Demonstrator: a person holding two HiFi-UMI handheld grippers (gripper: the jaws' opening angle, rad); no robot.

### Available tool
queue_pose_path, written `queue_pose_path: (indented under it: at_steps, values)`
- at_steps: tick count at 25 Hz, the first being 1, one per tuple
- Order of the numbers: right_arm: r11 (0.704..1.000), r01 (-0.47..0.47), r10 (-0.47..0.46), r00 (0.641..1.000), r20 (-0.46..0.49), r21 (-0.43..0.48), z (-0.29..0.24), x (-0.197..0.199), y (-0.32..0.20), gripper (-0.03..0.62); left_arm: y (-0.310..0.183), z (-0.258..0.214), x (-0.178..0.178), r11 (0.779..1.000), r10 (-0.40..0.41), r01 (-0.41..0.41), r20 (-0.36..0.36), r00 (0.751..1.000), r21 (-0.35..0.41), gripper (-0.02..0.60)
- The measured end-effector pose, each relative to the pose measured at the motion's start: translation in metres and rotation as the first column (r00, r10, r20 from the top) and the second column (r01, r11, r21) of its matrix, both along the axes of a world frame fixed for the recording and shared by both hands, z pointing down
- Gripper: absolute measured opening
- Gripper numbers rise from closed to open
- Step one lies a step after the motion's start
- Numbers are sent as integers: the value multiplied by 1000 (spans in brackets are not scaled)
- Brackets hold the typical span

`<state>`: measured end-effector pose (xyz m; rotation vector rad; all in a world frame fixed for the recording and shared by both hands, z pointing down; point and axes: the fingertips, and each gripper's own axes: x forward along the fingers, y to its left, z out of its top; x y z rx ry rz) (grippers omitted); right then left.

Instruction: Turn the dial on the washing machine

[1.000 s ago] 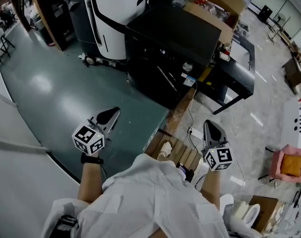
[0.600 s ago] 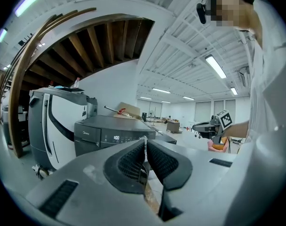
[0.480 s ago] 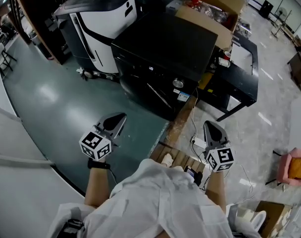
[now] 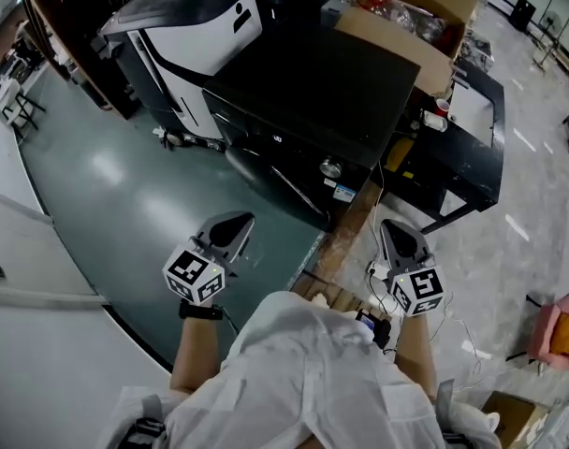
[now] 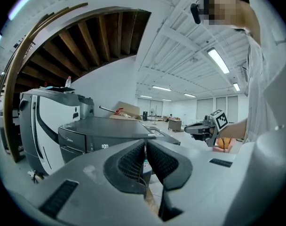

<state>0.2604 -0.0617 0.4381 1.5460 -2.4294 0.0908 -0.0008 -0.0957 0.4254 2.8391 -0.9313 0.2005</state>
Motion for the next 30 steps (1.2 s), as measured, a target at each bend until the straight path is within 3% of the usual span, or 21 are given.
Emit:
queue_pose_path:
  at_steps: [11, 25, 30]
  values:
    - [999, 19, -18, 1000, 19, -48, 18, -10, -25, 3, -9, -6, 14, 999, 44, -44, -23, 999, 0, 17]
    - [997, 32, -36, 998, -56, -70, 9, -52, -54, 3, -28, 5, -60, 999, -33, 31, -73, 997, -26, 17]
    - [996, 36, -42, 997, -70, -84, 11, -57, -57, 3, -26, 14, -71, 998, -55, 52, -80, 995, -42, 17]
